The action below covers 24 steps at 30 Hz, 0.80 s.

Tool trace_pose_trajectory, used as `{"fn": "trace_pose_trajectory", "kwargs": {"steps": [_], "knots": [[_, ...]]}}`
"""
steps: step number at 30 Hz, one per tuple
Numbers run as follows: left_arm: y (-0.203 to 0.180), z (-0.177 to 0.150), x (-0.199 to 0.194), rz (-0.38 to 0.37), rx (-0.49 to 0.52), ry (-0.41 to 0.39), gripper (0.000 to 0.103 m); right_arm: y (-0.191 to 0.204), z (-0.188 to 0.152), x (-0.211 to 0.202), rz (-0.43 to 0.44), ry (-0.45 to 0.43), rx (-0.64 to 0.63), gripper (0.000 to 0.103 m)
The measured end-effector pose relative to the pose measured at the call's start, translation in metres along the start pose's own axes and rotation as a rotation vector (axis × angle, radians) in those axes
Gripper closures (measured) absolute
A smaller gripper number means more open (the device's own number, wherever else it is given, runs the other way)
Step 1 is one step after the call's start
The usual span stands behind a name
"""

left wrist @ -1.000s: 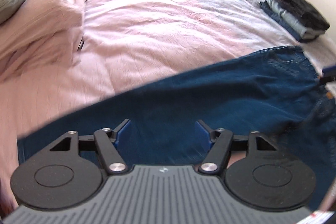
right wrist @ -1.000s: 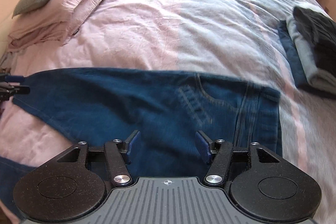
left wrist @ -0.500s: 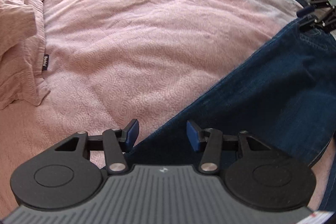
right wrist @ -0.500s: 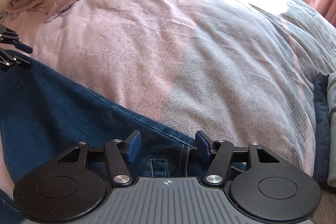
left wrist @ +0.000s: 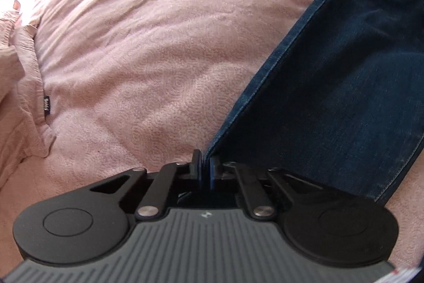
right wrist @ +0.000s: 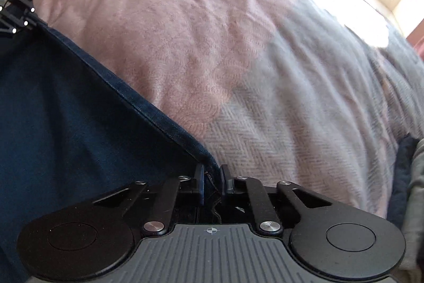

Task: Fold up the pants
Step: 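Lift and fold one jeans leg over the other with both tools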

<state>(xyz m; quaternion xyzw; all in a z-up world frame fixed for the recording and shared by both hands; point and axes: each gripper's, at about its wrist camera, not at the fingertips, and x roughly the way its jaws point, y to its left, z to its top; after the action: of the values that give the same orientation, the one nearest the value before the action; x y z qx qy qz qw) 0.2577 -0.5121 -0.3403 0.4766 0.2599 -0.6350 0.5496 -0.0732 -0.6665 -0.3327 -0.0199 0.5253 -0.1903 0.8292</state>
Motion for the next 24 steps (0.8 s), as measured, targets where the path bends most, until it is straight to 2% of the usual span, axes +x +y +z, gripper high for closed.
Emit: {"fn": "trace_pose_trajectory", "kwargs": {"steps": [4,7,9,11,13,15,19,21,24], "knots": [[-0.022,-0.007,-0.067,0.116,-0.081,-0.103,0.099,0.039,-0.017,-0.084,-0.147,-0.146,-0.095,0.097],[-0.056,-0.020,-0.125,0.223,-0.120,-0.148,0.098,0.082,-0.037,-0.146,-0.233,-0.225,-0.140,0.097],[-0.086,-0.036,-0.164,0.271,-0.163,-0.161,0.098,0.112,-0.059,-0.182,-0.243,-0.244,-0.122,0.097],[-0.118,-0.057,-0.199,0.279,-0.250,-0.155,0.099,0.139,-0.087,-0.214,-0.231,-0.241,-0.114,0.097],[-0.154,-0.084,-0.224,0.273,-0.325,-0.133,0.099,0.168,-0.119,-0.236,-0.182,-0.196,-0.093,0.096],[-0.192,-0.114,-0.234,0.237,-0.415,-0.053,0.098,0.193,-0.150,-0.244,-0.134,-0.129,-0.059,0.096],[-0.261,-0.160,-0.229,0.169,-0.547,0.147,0.092,0.219,-0.209,-0.233,-0.041,0.132,0.051,0.088],[-0.284,-0.178,-0.227,0.156,-0.617,0.202,0.091,0.212,-0.234,-0.238,-0.032,0.163,0.196,0.084],[-0.296,-0.192,-0.244,0.158,-0.753,0.177,0.086,0.174,-0.264,-0.254,0.006,0.117,0.560,0.068]]}}
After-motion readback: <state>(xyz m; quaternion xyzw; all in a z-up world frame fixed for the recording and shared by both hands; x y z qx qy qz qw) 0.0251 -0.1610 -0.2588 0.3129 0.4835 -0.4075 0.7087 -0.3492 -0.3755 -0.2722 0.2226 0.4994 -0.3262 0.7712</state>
